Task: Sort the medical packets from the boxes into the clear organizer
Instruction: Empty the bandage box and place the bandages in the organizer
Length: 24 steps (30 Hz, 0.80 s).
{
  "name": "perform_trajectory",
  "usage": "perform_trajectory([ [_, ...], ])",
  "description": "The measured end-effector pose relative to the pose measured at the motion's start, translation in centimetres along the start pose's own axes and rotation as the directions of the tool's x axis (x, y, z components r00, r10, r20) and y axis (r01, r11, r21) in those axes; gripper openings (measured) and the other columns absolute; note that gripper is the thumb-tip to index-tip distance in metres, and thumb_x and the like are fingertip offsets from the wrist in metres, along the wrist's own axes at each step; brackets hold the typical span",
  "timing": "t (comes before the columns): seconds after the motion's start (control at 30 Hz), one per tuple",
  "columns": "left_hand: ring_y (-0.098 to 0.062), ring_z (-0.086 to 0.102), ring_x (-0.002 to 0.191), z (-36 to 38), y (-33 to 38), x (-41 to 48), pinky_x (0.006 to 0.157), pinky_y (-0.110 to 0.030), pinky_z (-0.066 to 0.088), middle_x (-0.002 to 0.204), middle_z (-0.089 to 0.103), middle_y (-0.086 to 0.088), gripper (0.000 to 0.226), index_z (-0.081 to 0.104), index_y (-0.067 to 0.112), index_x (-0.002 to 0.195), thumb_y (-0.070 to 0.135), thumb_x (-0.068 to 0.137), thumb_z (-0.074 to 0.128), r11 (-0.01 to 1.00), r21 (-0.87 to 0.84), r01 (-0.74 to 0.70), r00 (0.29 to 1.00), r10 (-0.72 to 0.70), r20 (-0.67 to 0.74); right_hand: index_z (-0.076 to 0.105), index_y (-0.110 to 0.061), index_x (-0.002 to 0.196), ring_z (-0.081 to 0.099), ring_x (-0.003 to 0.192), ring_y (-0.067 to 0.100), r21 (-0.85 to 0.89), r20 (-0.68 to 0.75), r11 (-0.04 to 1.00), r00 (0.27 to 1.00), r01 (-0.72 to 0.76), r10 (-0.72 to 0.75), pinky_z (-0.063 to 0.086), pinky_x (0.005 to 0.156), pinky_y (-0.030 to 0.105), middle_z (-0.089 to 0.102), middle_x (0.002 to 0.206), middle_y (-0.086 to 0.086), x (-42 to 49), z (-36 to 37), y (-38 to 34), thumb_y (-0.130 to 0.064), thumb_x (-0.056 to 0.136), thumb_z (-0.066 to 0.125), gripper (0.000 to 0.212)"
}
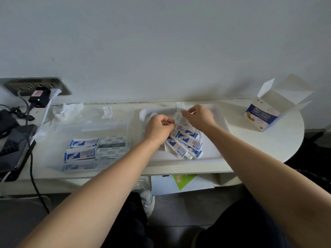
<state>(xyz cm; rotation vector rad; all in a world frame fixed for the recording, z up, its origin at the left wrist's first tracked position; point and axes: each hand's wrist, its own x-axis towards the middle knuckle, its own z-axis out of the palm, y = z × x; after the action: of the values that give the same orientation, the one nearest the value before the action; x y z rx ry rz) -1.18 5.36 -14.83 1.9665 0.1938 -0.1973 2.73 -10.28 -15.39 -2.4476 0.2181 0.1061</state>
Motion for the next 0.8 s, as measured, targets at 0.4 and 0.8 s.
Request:
perform_trajectory([
  [0.4,-0.014,0.056,0.049,-0.7,-0.3,1.0,0.060,-0.026,0.048,0.074,0.065,0.000,0.014,0.069,0.011,0.095,0.012,0.082,0.069,0.999,-0.039,0.035,0.999,-0.035,-0.007,0.062,-0.017,0.078,0.045,0.061,0.006,0.158,-0.082,0.969,0.981,0.189,-0.178,0.032,0.055,0.025,0.054,0.069,-0.006,1.8,1.2,-0.7,-0.019,0.076,0.075,0.013],
  [0.8,-0.017,0.060,0.051,-0.1,1.2,-0.2,0.037,-0.020,0.036,0.077,0.064,-0.014,0.028,0.058,0.013,0.103,-0.008,0.087,0.047,0.963,-0.212,0.167,0.972,-0.126,0.197,0.056,-0.014,0.069,0.065,0.086,0.012,0.110,-0.188,0.815,0.817,0.569,-0.546,0.042,0.069,0.011,0.072,0.093,0.001,-1.6,-0.8,1.6,0.009,0.066,0.068,0.027],
])
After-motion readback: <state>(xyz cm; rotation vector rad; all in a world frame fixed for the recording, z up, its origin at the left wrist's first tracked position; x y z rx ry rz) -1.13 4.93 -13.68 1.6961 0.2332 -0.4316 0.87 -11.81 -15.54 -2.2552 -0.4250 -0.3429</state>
